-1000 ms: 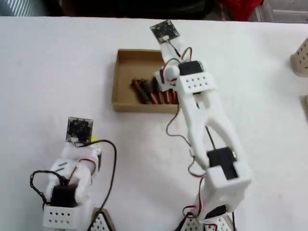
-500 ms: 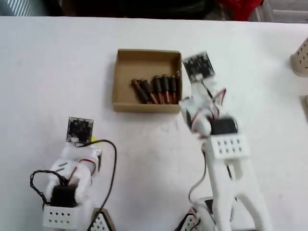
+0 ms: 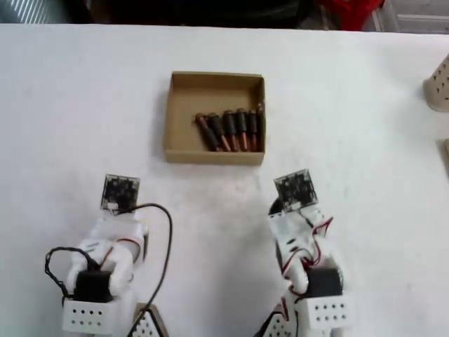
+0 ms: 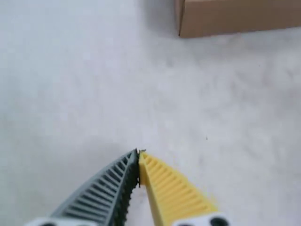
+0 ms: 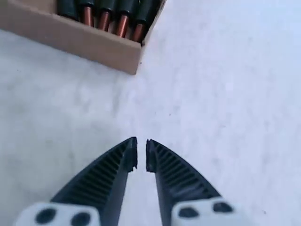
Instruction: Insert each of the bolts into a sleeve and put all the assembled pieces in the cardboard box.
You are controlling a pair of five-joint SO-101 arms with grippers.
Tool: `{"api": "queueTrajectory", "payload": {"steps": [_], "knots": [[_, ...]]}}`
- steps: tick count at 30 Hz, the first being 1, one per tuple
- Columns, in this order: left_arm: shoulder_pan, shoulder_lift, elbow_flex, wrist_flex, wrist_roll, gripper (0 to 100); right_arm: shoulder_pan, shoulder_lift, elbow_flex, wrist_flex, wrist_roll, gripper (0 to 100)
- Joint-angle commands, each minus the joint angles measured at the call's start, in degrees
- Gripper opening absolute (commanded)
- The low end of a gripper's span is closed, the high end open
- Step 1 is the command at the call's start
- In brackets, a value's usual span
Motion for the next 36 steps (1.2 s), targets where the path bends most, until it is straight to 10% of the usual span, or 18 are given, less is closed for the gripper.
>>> {"api": "queueTrajectory", "payload": {"steps": [1,36], "knots": [[0.4,-0.7,-0.1,1.8,-0.4,2,0.0,-9.5,1.9,10.0,0.4,1.8],[0.5,-0.8,-0.1,6.9,-0.3,2,-0.9,-7.3,2.5,24.7,0.0,1.8]]}}
